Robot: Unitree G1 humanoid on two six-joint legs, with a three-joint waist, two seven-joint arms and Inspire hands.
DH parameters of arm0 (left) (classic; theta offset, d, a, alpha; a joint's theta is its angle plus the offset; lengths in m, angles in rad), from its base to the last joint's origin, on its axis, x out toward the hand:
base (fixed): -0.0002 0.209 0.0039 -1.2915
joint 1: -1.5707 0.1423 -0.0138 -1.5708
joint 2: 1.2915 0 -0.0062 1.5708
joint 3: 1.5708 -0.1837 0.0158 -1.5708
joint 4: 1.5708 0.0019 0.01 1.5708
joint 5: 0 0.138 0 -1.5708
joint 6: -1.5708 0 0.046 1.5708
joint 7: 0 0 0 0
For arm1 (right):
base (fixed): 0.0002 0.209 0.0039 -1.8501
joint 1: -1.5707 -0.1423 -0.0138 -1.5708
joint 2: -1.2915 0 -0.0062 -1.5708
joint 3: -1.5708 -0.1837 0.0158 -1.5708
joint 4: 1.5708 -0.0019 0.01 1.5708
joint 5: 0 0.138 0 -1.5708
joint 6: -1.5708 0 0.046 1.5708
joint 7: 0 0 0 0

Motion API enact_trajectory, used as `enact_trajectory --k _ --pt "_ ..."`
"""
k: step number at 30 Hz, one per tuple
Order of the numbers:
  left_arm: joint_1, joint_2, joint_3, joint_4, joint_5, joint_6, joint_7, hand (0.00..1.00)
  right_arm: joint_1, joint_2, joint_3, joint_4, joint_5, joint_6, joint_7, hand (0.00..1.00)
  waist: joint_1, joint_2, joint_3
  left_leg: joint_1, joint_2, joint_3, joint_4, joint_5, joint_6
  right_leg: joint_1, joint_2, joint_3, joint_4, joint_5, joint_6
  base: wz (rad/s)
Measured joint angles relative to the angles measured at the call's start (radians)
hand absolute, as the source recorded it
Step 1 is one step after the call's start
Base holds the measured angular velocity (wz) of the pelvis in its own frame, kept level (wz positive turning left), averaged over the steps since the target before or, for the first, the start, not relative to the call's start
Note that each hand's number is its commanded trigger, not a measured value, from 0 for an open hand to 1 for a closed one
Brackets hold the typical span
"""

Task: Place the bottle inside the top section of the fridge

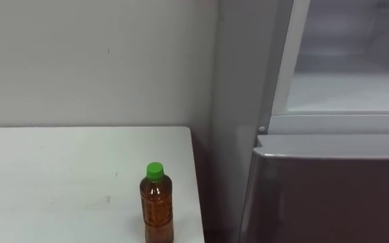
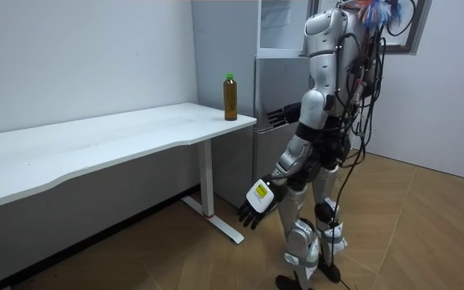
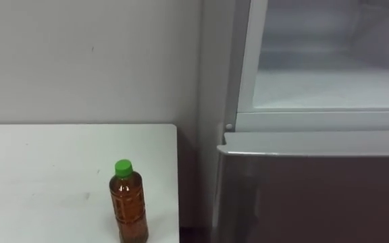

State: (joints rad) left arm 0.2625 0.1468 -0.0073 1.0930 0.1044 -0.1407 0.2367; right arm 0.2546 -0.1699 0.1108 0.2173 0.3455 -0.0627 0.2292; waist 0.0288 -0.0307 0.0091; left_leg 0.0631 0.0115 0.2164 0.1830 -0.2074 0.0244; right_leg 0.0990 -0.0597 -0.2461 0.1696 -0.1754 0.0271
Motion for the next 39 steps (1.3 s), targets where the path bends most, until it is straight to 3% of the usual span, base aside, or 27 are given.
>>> enact_trajectory --k 5,9,14,20,25,31,39 --pt "-0.016 0.002 -0.007 0.027 0.046 0.014 0.001 0.0 0.0 -0.031 0.016 -0.104 0.0 0.024 -0.018 0.0 0.01 0.008 0.0066 -0.023 0.011 0.002 0.017 0.0 0.0 -0.021 0.0 0.0 0.016 0.003 -0.005 0.0" --pt "-0.021 0.003 -0.008 0.024 0.046 0.027 0.001 0.0 0.0 -0.033 0.024 -0.163 0.0 0.045 -0.039 0.0 0.019 0.013 0.0029 -0.037 0.01 0.003 0.027 0.003 0.0 -0.032 0.001 -0.001 0.018 0.006 -0.01 0.0" --pt "-0.033 0.004 -0.007 0.025 0.057 0.033 0.001 0.0 -0.001 -0.064 0.024 -0.241 0.001 0.089 -0.053 0.0 0.038 0.008 0.0001 -0.045 0.01 0.003 0.039 0.006 0.001 -0.046 0.0 -0.002 0.018 0.007 -0.011 0.0" --pt "-0.026 0.024 -0.007 0.025 0.086 0.048 0.012 0.0 -0.001 -0.074 0.023 -0.264 -0.001 0.099 -0.056 0.0 0.052 -0.017 -0.0008 -0.053 0.012 -0.001 0.039 0.011 -0.001 -0.039 0.003 -0.007 0.02 0.011 -0.017 0.01" --pt "-0.023 0.024 -0.008 0.025 0.088 0.048 0.026 0.0 -0.001 -0.085 0.023 -0.266 -0.003 0.099 -0.067 0.0 0.057 -0.017 -0.0006 -0.053 0.012 -0.004 0.042 0.011 0.0 -0.037 0.003 -0.007 0.02 0.011 -0.017 0.0" --pt "-0.027 0.024 -0.016 0.026 0.09 0.053 0.036 0.0 -0.025 -0.112 0.023 -0.274 -0.007 0.109 -0.074 0.0 0.058 -0.011 0.0065 -0.061 0.012 -0.005 0.05 0.011 0.0 -0.051 0.001 -0.003 0.037 0.005 -0.017 0.0" --pt "-0.032 0.027 -0.016 0.023 0.152 0.054 0.036 0.0 -0.034 -0.135 0.024 -0.29 -0.007 0.121 -0.077 0.0 0.062 -0.024 0.0053 -0.072 0.012 -0.007 0.05 0.017 -0.001 -0.067 -0.001 -0.004 0.052 -0.001 -0.02 0.0"
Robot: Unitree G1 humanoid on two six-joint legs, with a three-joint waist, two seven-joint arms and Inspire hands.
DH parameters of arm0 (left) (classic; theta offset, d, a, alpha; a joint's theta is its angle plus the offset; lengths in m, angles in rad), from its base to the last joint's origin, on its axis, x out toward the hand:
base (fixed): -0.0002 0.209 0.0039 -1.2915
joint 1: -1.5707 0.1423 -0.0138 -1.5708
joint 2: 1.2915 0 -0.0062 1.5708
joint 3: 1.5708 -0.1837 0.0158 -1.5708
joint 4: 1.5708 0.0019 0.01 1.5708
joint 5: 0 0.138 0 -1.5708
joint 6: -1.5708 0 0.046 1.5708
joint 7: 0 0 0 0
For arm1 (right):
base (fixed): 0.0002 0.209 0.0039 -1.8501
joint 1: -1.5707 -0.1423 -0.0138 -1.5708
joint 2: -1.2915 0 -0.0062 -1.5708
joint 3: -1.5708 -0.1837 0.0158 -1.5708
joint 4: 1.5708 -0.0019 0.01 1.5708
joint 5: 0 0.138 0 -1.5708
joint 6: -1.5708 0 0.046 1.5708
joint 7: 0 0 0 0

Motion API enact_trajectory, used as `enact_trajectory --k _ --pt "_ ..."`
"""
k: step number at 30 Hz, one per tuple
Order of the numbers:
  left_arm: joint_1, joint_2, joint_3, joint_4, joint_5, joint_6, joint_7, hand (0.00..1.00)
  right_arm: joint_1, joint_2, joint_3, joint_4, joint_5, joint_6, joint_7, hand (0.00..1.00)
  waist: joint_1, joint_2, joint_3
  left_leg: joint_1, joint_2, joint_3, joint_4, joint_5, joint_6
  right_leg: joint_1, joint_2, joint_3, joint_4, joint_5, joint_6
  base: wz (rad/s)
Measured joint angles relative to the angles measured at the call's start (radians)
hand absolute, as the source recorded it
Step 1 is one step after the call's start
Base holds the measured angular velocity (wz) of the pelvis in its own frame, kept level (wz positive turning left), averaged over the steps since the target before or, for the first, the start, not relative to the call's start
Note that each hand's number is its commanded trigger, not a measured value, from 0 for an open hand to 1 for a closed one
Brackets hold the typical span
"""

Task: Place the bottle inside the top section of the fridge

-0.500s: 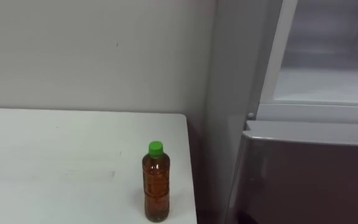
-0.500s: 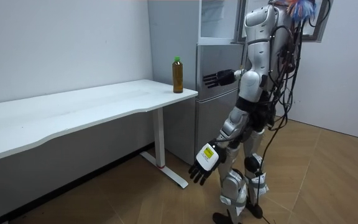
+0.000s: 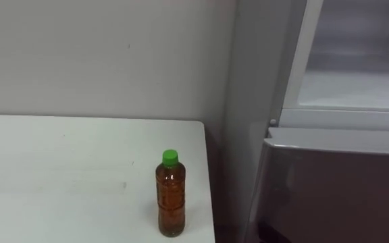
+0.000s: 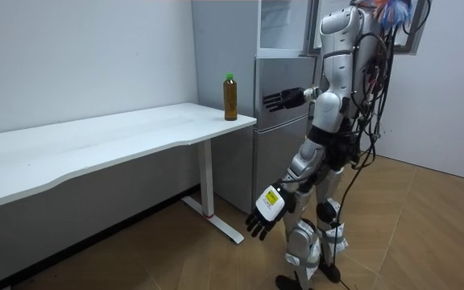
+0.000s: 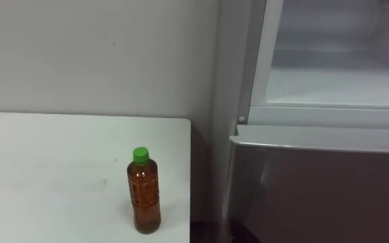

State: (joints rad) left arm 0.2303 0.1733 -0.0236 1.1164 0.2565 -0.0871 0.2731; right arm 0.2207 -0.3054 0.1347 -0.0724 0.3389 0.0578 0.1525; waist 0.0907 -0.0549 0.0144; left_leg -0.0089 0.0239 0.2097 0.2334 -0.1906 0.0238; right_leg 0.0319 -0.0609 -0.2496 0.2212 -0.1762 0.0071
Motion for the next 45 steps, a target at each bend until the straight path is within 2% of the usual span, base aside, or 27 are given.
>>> enact_trajectory --k 2,7,10,13,15,17,20,23,29,39,42,45 --pt "-0.005 0.001 0.0 0.001 0.018 0.0 0.0 0.0 0.0 -0.014 0.0 -0.008 0.001 0.005 -0.001 0.0 0.005 -0.008 -0.002 0.0 0.0 0.0 0.0 0.0 0.0 0.001 0.0 0.0 0.001 0.0 0.0 0.0" --pt "-0.01 0.003 -0.001 0.001 0.021 0.0 -0.001 0.0 0.0 -0.029 0.0 -0.02 0.001 0.009 -0.002 0.0 0.019 -0.022 0.0 0.0 0.001 0.0 0.0 0.001 -0.001 0.002 0.002 0.0 0.0 0.001 -0.002 0.0" --pt "-0.01 0.003 -0.003 0.0 0.021 -0.001 0.0 0.0 0.0 -0.042 0.0 -0.027 0.007 0.009 -0.001 0.0 0.028 -0.022 0.0001 0.0 0.002 0.0 0.002 0.0 -0.001 0.002 0.001 -0.002 -0.001 0.001 -0.002 0.0" --pt "-0.011 0.003 -0.02 -0.003 0.021 -0.001 0.001 0.0 -0.019 -0.035 0.0 -0.084 0.04 0.008 -0.009 0.0 0.034 -0.018 0.0007 0.001 0.002 -0.001 0.004 0.001 -0.001 0.001 0.0 -0.005 -0.002 0.001 -0.002 0.0" --pt "-0.008 0.004 -0.031 -0.006 0.022 -0.001 0.002 0.0 -0.095 -0.014 0.001 -0.129 0.102 -0.026 -0.018 0.0 0.034 -0.011 0.0009 0.001 0.001 -0.005 0.004 0.001 -0.001 0.004 0.0 -0.01 -0.006 0.001 -0.002 0.1" --pt "-0.007 0.005 -0.033 -0.008 0.043 -0.001 0.004 0.0 -0.195 0.021 0.001 -0.162 0.184 -0.115 -0.028 0.0 0.034 -0.008 -0.009 0.003 -0.002 -0.026 0.004 0.002 0.0 0.019 0.001 -0.031 -0.029 0.004 0.0 0.31" --pt "-0.002 0.006 -0.033 -0.026 0.073 0.002 0.003 0.0 -0.249 0.047 0.011 -0.176 0.225 -0.181 -0.016 0.0 0.038 -0.014 -0.0122 0.013 -0.009 -0.058 0.002 0.002 0.0 0.061 0.001 -0.07 -0.056 0.007 0.004 0.41" --pt "-0.002 0.006 -0.033 -0.029 0.072 0.018 0.002 0.0 -0.251 0.052 0.045 -0.163 0.247 -0.175 0.003 0.0 0.045 -0.012 -0.0121 0.019 -0.017 -0.078 -0.008 0.002 0.0 0.075 -0.004 -0.084 -0.056 0.003 0.009 0.19" --pt "-0.011 0.005 -0.031 -0.037 0.085 0.034 -0.01 0.0 -0.251 0.051 0.088 -0.155 0.252 -0.171 0.019 0.0 0.055 -0.01 -0.0109 0.015 -0.02 -0.078 -0.013 0.002 0.0 0.072 -0.006 -0.085 -0.055 0.003 0.009 -0.01" --pt "-0.018 0.004 -0.031 -0.038 0.109 0.044 -0.026 0.0 -0.254 0.073 0.115 -0.155 0.21 -0.17 0.024 0.0 0.06 -0.012 -0.0125 0.016 -0.02 -0.077 -0.011 0.002 0.0 0.067 -0.006 -0.082 -0.054 0.003 0.01 0.0" --pt "-0.024 0.004 -0.032 -0.037 0.109 0.044 -0.043 0.0 -0.274 0.076 0.121 -0.155 0.207 -0.17 0.029 0.0 0.075 -0.018 -0.0157 0.015 -0.019 -0.075 -0.01 0.002 0.001 0.063 -0.007 -0.081 -0.052 0.003 0.01 0.0" --pt "-0.023 0.004 -0.032 -0.037 0.109 0.044 -0.049 0.0 -0.299 0.076 0.121 -0.155 0.207 -0.17 0.032 0.0 0.081 -0.022 -0.0156 0.015 -0.019 -0.076 -0.01 0.002 0.001 0.064 -0.008 -0.082 -0.052 0.002 0.01 0.0"
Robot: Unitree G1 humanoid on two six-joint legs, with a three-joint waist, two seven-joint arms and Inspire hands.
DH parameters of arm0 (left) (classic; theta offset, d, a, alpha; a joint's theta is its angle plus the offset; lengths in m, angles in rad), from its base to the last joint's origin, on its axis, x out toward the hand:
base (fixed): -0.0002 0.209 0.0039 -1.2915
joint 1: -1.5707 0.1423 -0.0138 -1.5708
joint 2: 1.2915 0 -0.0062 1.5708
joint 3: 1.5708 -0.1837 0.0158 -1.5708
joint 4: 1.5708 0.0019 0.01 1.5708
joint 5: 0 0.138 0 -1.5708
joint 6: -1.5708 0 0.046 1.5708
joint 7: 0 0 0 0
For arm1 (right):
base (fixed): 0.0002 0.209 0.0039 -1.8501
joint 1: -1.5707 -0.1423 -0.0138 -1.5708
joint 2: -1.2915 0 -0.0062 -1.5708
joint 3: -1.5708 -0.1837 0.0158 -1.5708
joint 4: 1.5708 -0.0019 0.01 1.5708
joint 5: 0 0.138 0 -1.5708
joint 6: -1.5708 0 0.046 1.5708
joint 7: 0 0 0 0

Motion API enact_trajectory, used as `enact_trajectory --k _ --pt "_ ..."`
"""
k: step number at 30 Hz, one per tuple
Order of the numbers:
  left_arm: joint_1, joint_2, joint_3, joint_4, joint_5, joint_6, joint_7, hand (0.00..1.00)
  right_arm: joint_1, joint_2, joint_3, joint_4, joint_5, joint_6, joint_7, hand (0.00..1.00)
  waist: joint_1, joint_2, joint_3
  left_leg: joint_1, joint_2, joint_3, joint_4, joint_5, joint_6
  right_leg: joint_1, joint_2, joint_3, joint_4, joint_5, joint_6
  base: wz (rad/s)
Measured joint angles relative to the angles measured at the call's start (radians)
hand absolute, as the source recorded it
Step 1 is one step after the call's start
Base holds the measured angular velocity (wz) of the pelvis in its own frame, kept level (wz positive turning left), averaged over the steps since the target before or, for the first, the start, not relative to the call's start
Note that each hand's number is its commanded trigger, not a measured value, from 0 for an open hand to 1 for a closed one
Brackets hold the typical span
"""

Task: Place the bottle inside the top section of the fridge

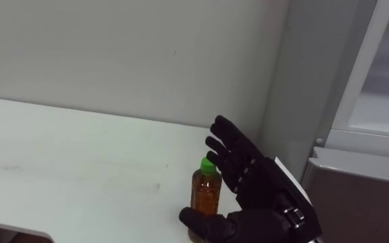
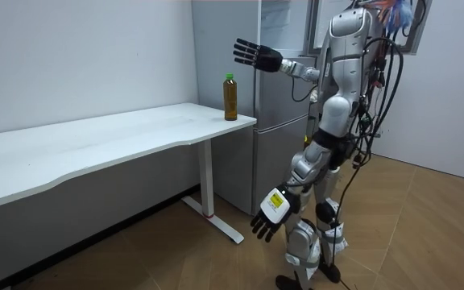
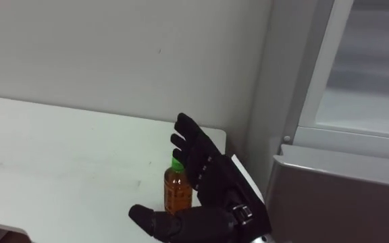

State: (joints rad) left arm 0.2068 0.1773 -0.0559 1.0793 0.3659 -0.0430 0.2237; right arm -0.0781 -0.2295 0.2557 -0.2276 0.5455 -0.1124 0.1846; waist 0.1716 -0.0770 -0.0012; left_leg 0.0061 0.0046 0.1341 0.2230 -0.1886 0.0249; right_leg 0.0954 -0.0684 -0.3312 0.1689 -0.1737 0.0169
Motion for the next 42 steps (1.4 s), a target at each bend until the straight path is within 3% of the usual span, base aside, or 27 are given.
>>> enact_trajectory --k 14,42 --pt "0.004 -0.001 0.001 0.0 0.0 0.0 -0.001 0.0 -0.017 0.0 -0.002 0.013 -0.004 0.0 -0.026 0.0 0.0 -0.001 0.0012 -0.015 0.002 -0.002 0.003 0.0 0.0 -0.008 0.0 -0.003 -0.001 0.0 0.0 0.0" --pt "0.052 -0.001 0.032 -0.079 0.021 0.051 -0.007 0.0 -0.103 -0.018 -0.066 0.082 0.003 0.0 -0.309 0.0 0.001 0.016 0.0095 -0.05 -0.003 -0.059 0.026 0.001 0.002 0.005 -0.001 -0.058 -0.014 -0.002 0.003 0.07"
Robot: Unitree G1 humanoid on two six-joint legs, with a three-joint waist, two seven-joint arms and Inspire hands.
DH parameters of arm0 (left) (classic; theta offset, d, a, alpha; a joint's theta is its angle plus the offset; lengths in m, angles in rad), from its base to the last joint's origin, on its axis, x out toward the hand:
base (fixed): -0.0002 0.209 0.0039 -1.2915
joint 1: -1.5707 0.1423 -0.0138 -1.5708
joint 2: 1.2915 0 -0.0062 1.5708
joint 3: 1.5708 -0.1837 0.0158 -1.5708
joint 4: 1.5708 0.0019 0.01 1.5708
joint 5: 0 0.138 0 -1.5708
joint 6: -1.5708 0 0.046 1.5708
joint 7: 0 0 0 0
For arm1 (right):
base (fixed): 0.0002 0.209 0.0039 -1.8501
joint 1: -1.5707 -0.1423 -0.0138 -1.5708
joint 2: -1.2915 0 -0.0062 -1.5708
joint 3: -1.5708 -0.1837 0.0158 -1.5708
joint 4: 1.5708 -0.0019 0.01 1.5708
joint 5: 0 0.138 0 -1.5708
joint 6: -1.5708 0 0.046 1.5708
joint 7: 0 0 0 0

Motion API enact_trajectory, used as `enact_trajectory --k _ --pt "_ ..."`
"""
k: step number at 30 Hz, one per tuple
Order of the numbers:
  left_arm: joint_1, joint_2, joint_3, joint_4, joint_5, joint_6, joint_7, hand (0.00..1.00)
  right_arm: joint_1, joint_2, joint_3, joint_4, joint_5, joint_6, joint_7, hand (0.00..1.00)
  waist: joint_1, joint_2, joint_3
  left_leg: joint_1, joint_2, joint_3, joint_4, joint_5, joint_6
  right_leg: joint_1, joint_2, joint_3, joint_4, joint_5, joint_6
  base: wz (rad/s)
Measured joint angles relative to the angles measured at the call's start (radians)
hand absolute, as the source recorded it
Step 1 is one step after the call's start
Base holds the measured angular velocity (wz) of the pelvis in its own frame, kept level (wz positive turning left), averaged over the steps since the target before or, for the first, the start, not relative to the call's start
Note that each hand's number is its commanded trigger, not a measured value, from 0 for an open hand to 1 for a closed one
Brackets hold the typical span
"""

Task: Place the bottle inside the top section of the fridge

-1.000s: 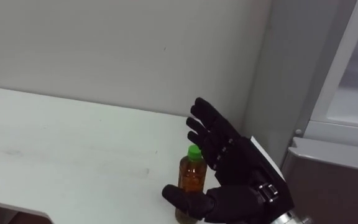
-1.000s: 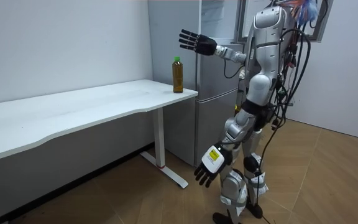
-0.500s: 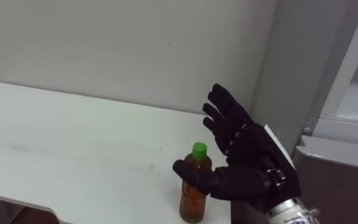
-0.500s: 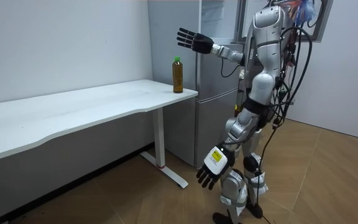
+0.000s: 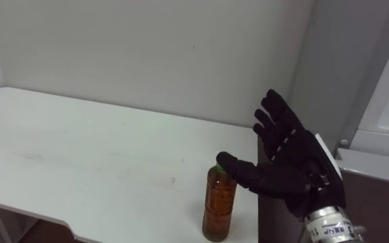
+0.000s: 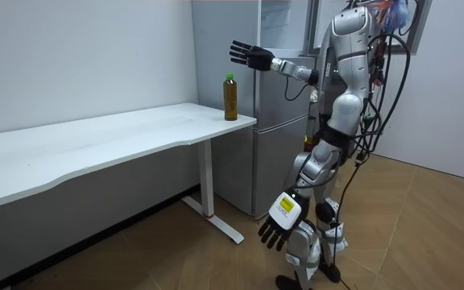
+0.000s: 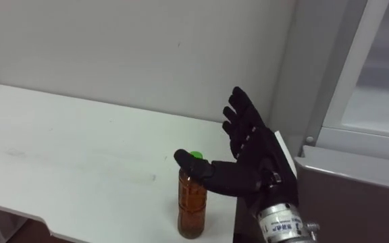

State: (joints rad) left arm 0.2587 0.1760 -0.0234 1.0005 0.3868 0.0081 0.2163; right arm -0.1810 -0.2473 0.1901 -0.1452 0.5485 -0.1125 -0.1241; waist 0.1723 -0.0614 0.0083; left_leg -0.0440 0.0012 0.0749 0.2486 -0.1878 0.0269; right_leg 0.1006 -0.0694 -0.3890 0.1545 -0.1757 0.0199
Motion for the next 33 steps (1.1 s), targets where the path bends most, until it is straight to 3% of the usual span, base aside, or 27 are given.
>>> enact_trajectory --k 12,24,29,33 --pt "0.007 0.0 0.02 0.001 0.001 0.023 -0.002 0.0 -0.015 -0.005 0.021 0.073 -0.013 0.0 -0.05 0.0 0.008 -0.002 -0.0027 0.002 -0.001 -0.003 -0.01 0.001 -0.001 0.001 0.0 -0.005 0.004 0.0 0.0 0.01" --pt "0.002 -0.009 0.018 0.003 0.0 0.057 -0.012 0.0 -0.017 0.014 0.083 0.257 -0.072 0.004 -0.048 0.0 0.058 -0.014 -0.0049 -0.009 -0.004 -0.006 -0.012 0.01 0.002 -0.015 -0.008 -0.022 0.017 0.0 0.0 0.01" --pt "0.004 -0.009 0.018 0.002 0.0 0.069 -0.011 0.0 -0.046 0.014 0.104 0.3 -0.111 0.014 -0.071 0.0 0.058 -0.024 0.005 -0.014 -0.014 -0.025 -0.012 0.015 0.003 -0.015 -0.009 -0.026 0.016 0.0 0.0 0.05" --pt "0.003 -0.009 0.017 0.0 -0.001 0.079 -0.012 0.0 -0.07 0.014 0.117 0.332 -0.119 0.019 -0.072 0.0 0.059 -0.032 0.0031 -0.016 -0.015 -0.033 -0.009 0.015 0.003 -0.012 -0.01 -0.032 0.016 0.0 0.0 0.07"
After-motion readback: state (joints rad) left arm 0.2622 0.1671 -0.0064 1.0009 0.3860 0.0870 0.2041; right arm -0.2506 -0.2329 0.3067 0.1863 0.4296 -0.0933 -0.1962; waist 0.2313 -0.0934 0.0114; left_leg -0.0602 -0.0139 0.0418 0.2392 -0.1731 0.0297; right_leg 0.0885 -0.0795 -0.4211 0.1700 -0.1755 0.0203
